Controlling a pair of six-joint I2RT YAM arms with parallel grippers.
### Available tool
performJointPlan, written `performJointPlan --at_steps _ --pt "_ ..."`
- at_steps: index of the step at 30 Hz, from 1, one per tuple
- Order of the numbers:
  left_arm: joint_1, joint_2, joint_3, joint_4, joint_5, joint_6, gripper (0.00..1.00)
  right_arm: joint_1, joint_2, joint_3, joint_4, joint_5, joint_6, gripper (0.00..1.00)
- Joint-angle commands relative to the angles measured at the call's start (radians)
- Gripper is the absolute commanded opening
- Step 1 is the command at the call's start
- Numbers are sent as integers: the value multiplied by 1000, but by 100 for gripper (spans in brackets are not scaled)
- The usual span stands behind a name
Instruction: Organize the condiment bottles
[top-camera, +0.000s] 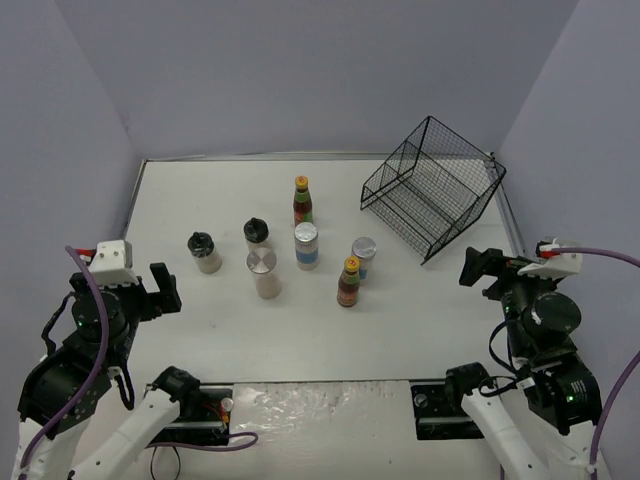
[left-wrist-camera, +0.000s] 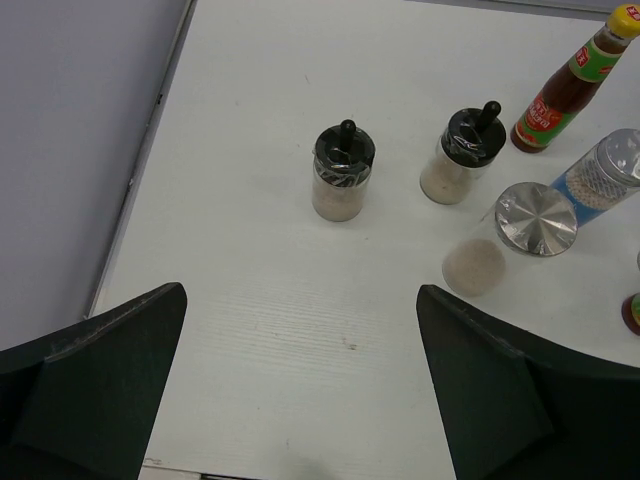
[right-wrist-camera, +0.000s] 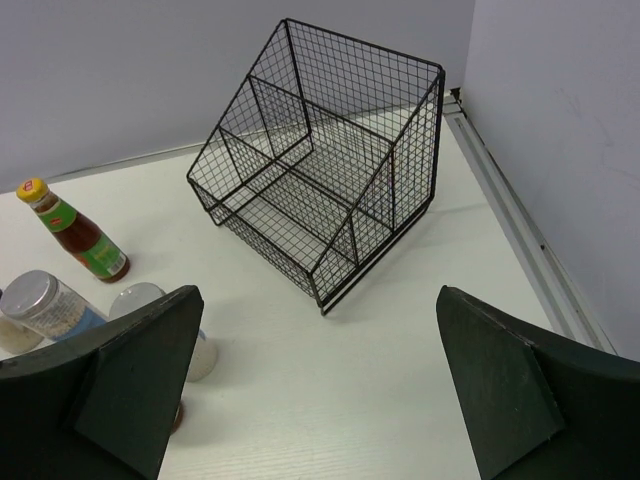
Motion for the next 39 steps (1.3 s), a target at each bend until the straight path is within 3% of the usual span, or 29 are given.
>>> performJointPlan --at_steps 1,3,9,15,19,22,28,31,39 --pt "-1 27 21 47 -7 -24 97 5 69 40 54 -8 17 100" --pt "-1 35 28 48 -1 -26 97 6 96 38 42 -27 96 100" --pt "-1 61 54 46 17 -35 97 6 216 69 55 -313 49 100" --pt "-3 76 69 55 19 -30 97 9 396 125 73 -502 18 100" --pt "-3 87 85 44 7 -33 97 33 434 99 174 -555 15 100" --pt "-3 95 95 33 -6 -42 97 93 475 63 243 -541 9 100" --pt "-3 95 78 26 8 -75 97 369 576 15 326 -343 -21 100" --pt "-3 92 69 26 11 -94 97 440 603 -27 392 -306 -26 100" --pt "-3 89 60 20 17 -110 97 485 655 -140 594 -292 -40 93"
